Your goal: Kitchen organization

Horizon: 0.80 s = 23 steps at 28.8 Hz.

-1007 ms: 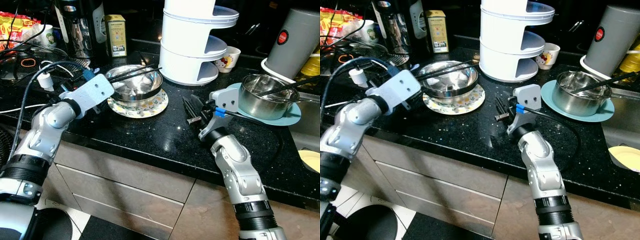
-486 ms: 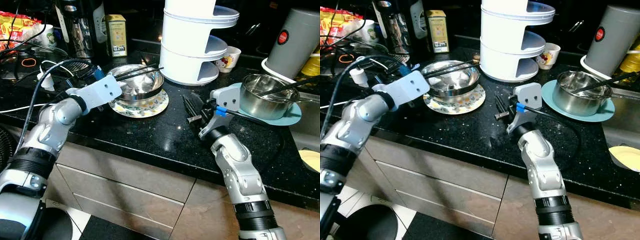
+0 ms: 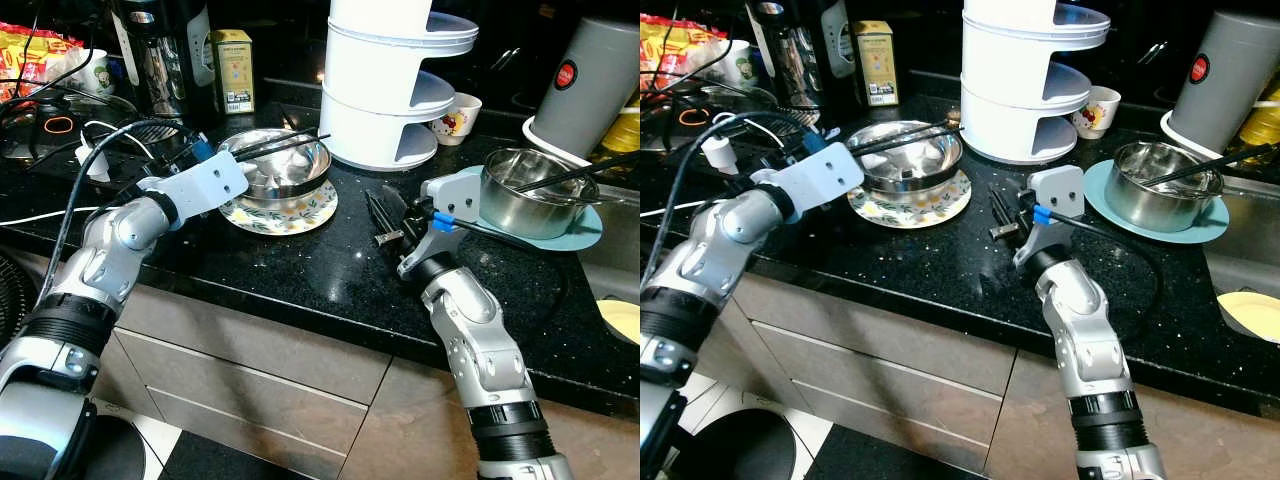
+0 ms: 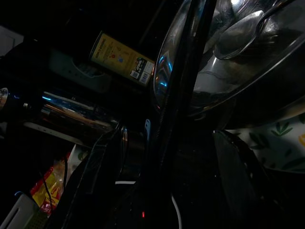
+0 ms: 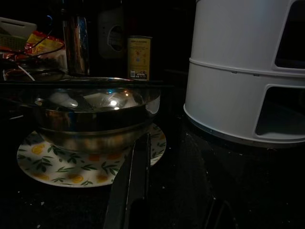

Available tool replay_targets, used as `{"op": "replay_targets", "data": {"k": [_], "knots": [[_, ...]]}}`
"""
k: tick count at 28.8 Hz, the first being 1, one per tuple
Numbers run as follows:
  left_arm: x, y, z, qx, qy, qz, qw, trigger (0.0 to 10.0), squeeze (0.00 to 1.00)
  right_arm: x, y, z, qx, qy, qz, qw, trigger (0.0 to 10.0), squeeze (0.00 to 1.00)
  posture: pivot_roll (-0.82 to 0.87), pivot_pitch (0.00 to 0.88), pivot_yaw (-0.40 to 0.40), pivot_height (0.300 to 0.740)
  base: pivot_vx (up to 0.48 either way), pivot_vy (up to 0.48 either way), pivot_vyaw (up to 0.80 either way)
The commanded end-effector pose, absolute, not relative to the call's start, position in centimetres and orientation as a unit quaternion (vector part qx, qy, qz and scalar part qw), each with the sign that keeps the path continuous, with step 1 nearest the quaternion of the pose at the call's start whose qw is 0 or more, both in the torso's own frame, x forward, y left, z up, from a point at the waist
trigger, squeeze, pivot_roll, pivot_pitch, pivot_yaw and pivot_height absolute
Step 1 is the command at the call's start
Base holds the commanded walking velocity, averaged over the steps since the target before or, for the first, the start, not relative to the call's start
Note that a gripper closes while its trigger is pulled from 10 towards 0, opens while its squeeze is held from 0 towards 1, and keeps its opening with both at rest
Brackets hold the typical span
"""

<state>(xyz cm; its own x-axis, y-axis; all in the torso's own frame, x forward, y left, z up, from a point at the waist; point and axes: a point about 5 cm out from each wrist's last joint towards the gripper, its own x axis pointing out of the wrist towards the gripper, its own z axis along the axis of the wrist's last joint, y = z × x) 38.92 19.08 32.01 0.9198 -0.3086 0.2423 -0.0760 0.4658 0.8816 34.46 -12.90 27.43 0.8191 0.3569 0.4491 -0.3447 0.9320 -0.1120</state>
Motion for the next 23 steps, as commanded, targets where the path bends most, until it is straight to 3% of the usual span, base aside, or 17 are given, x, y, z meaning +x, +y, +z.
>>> {"op": "replay_targets", "data": {"k": [1,6,7,8,9,10,11,12,13,16,23], "knots": [[38.98,18.53,31.84,0.524,-0.190,-0.082,0.826,10.0,0.00,34.33,-13.14,27.51,-0.006,-0.239,0.181,0.954,10.0,0.00,0.02,0.205,-0.022,0.740,0.000,0.000,0.00],[38.99,18.48,31.67,0.530,-0.189,-0.086,0.822,10.0,0.00,34.34,-13.19,27.50,-0.006,-0.238,0.180,0.954,10.0,0.00,0.02,0.208,-0.022,0.740,0.000,0.000,0.00],[38.97,18.53,31.57,0.531,-0.188,-0.088,0.822,6.2,0.00,34.35,-13.20,27.50,-0.006,-0.238,0.180,0.954,10.0,0.00,0.02,0.208,-0.022,0.740,0.000,0.000,0.00],[38.96,18.55,31.54,0.531,-0.187,-0.089,0.822,3.0,0.00,34.36,-13.20,27.50,-0.005,-0.238,0.180,0.955,10.0,0.00,0.02,0.208,-0.022,0.740,0.000,0.000,0.00],[38.96,18.55,31.54,0.531,-0.187,-0.089,0.822,3.0,0.00,34.36,-13.20,27.50,-0.005,-0.238,0.180,0.955,10.0,0.00,0.02,0.208,-0.022,0.740,0.000,0.000,0.00],[38.95,18.57,31.54,0.531,-0.187,-0.089,0.822,1.5,0.00,34.37,-13.19,27.51,-0.005,-0.238,0.180,0.955,10.0,0.00,0.02,0.208,-0.022,0.740,0.000,0.000,0.00],[38.94,18.60,31.54,0.531,-0.186,-0.089,0.822,1.1,0.00,34.38,-13.20,27.52,-0.004,-0.238,0.180,0.955,10.0,0.00,0.02,0.207,-0.022,0.740,0.000,0.000,0.00],[38.94,18.62,31.55,0.532,-0.186,-0.089,0.821,1.3,0.00,34.39,-13.20,27.53,-0.004,-0.238,0.180,0.955,10.0,0.00,0.02,0.207,-0.022,0.740,0.000,0.000,0.00],[38.93,18.66,31.56,0.532,-0.186,-0.088,0.821,2.5,0.00,34.40,-13.20,27.54,-0.004,-0.238,0.180,0.955,10.0,0.00,0.03,0.207,-0.023,0.740,0.000,0.000,0.00],[38.93,18.74,31.68,0.532,-0.187,-0.086,0.821,3.3,0.00,34.42,-13.18,27.54,-0.003,-0.237,0.180,0.955,10.0,0.00,0.03,0.207,-0.023,0.740,0.000,0.000,0.00],[38.89,18.71,31.94,0.533,-0.192,-0.085,0.820,3.5,0.00,34.43,-13.23,27.55,-0.002,-0.237,0.179,0.955,10.0,0.00,0.02,0.207,-0.023,0.740,0.000,0.000,0.00]]}}
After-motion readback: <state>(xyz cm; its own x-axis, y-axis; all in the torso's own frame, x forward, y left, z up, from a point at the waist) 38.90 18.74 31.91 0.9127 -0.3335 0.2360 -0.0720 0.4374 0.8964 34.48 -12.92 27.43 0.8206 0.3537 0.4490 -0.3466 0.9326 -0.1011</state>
